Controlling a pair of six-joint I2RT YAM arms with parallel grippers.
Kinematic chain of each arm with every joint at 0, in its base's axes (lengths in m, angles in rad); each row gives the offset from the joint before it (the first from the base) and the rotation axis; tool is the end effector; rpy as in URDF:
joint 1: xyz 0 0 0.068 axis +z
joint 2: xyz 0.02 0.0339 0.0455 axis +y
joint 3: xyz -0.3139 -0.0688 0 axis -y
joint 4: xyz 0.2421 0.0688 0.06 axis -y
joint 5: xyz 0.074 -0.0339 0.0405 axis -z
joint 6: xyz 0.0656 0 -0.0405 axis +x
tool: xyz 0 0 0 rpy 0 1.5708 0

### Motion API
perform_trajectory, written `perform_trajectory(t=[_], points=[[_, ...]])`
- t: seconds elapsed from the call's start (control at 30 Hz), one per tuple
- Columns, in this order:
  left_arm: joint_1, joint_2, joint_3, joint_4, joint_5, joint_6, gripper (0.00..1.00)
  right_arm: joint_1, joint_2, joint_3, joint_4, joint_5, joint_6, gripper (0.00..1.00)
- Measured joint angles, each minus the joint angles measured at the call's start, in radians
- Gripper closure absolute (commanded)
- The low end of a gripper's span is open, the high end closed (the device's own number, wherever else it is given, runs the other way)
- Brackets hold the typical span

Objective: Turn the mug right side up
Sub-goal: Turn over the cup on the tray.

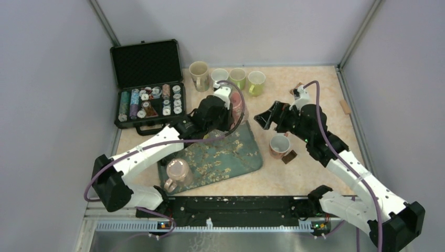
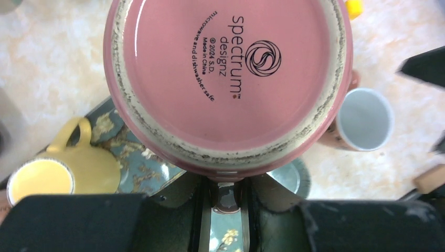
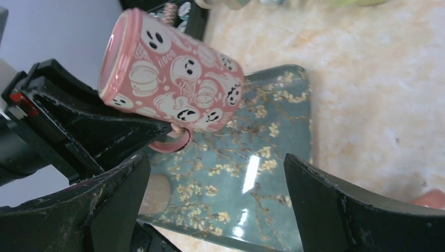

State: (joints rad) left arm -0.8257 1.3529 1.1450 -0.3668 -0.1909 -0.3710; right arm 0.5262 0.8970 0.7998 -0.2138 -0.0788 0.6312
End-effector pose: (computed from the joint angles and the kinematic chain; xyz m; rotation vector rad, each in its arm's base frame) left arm 0.2245 -0.2250 0.3535 0.3794 2.1416 -0.4935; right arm 0.1735 0.1067 0.3524 0.0469 1.9743 0.8522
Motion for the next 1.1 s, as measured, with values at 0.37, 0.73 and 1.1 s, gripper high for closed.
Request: perform_trajectory(t=[0.37,0.73,1.1], points=[[0.129,0.002,0.147,0.098,0.227,-0.020,1.00,-0.011,0.047,0.008,0.204,-0.229,0.021,0.01],[0.188,0.060,0.236,0.197,0.452,-0.074,1.00,-0.114,0.124,-0.003,0.548,-0.447,0.194,0.01],[0.199,0.092,0.263,0.364,0.612,-0.212,1.00,-0.138,0.150,-0.010,0.724,-0.513,0.308,0.06]])
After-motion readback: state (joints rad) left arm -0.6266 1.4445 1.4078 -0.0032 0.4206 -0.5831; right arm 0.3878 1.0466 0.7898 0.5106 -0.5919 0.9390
